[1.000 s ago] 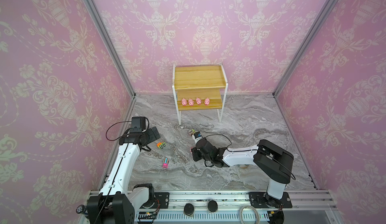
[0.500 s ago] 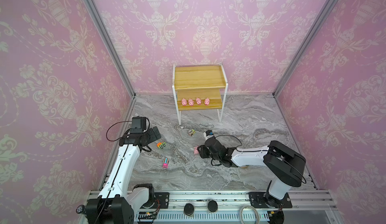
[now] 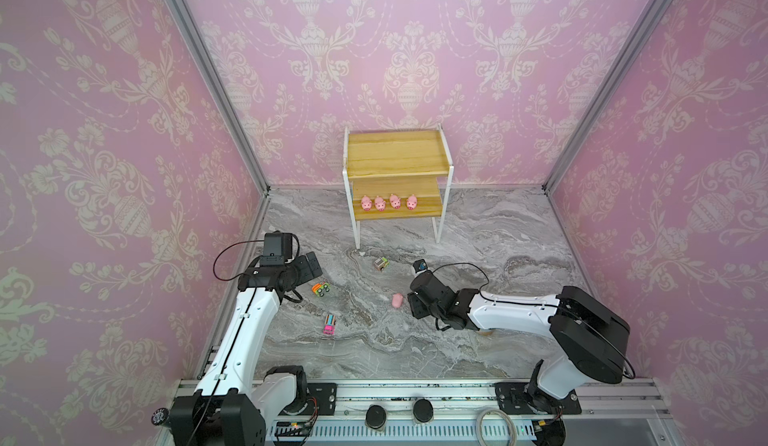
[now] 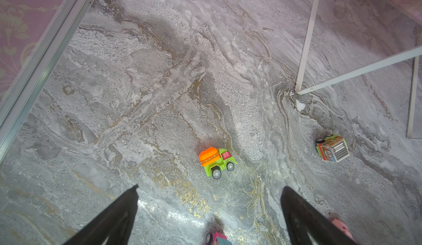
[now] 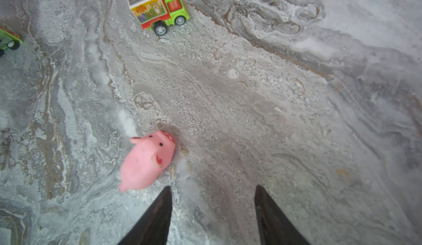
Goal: Organize plastic toys on shelves
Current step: Rotate the plastic toy at the center of the table.
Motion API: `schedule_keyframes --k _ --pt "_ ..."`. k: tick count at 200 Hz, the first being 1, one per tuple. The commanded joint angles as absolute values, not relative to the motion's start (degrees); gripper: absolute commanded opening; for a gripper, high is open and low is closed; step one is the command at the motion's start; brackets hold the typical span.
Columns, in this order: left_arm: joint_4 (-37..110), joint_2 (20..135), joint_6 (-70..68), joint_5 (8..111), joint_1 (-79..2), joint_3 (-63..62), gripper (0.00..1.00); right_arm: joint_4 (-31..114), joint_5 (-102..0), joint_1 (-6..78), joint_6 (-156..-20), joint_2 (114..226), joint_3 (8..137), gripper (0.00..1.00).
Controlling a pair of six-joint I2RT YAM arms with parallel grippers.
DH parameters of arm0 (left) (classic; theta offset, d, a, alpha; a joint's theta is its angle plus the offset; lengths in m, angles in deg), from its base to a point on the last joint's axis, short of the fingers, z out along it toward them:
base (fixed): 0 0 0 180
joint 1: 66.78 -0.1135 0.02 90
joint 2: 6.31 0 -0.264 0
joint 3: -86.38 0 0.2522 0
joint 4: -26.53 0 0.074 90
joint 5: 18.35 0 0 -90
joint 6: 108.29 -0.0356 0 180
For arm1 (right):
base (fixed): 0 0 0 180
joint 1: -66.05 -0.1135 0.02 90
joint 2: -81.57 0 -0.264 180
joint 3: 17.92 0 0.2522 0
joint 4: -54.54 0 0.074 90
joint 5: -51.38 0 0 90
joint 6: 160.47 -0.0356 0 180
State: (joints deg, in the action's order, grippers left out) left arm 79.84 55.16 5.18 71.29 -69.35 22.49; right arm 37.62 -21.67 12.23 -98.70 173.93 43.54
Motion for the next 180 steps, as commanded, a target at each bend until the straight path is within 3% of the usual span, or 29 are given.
schedule_keyframes --k 1,57,180 --pt "79.57 54.15 3.95 70.34 -68.89 22.07 0.99 32.37 -19.81 11.46 -92.21 172.61 45.96 0.58" --pt "79.37 54.48 3.77 69.50 -68.80 21.99 0.99 31.47 -20.69 9.73 -93.32 172.86 45.44 0.56" --pt "79.23 54.05 3.51 69.41 -68.16 22.08 0.99 28.76 -16.52 5.21 -90.86 184.61 55.08 0.52"
